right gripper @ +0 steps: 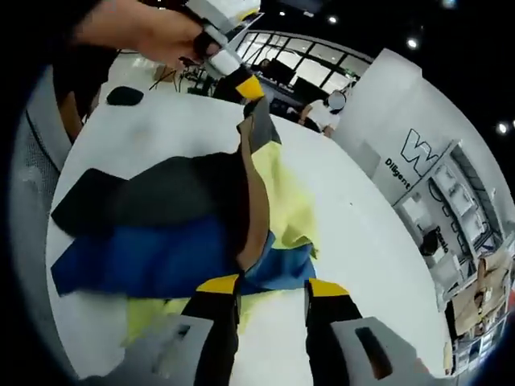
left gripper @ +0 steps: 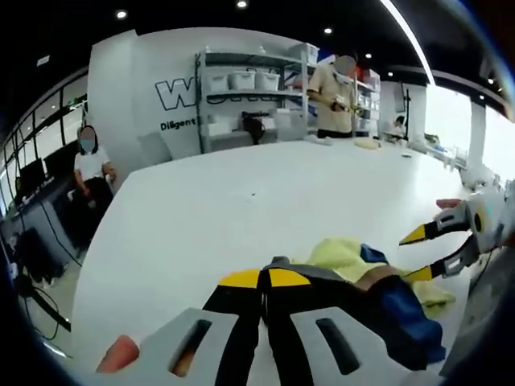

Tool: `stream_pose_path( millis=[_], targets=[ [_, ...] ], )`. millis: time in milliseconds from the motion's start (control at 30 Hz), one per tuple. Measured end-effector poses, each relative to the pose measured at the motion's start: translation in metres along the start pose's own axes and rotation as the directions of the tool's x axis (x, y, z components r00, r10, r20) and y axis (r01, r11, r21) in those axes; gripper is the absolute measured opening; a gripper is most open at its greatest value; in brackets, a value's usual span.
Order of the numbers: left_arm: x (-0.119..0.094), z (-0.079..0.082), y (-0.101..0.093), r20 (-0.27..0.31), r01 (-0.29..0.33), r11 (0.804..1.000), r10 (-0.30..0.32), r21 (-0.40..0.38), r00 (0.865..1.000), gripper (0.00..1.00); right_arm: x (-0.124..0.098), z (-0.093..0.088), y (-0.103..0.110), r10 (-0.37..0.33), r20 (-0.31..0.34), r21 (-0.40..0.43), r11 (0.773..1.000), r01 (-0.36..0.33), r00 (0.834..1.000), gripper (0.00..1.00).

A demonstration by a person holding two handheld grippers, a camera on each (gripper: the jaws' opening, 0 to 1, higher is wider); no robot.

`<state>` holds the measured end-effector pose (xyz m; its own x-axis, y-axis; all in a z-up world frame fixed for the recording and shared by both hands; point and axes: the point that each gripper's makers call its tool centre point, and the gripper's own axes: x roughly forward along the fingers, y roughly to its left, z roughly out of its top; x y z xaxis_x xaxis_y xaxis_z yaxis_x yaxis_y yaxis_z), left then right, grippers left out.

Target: Fold the garment on the visible template until the final outline fits inside the template.

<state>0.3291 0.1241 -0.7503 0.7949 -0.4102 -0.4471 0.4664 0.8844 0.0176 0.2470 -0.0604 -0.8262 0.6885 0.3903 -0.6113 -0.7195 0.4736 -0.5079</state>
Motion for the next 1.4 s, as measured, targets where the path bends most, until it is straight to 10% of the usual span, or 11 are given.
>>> stream_pose_path(
  millis=[800, 1400],
  targets=[
    [0.001, 0.004, 0.001, 0.005, 0.000, 1.000, 0.001, -0.020, 1.000, 0.02, 0.031, -0.009, 0.013, 0.008, -0.054, -0.312, 0.950, -0.024, 0.999, 0.00],
    [-0.008, 0.005, -0.002, 0.024, -0.012, 1.000, 0.012, -0.004, 1.000, 0.02, -0.011, 0.005, -0.036, -0.127, 0.025, -0.171, 0.977, 0.130, 0.992, 0.00]
  ],
)
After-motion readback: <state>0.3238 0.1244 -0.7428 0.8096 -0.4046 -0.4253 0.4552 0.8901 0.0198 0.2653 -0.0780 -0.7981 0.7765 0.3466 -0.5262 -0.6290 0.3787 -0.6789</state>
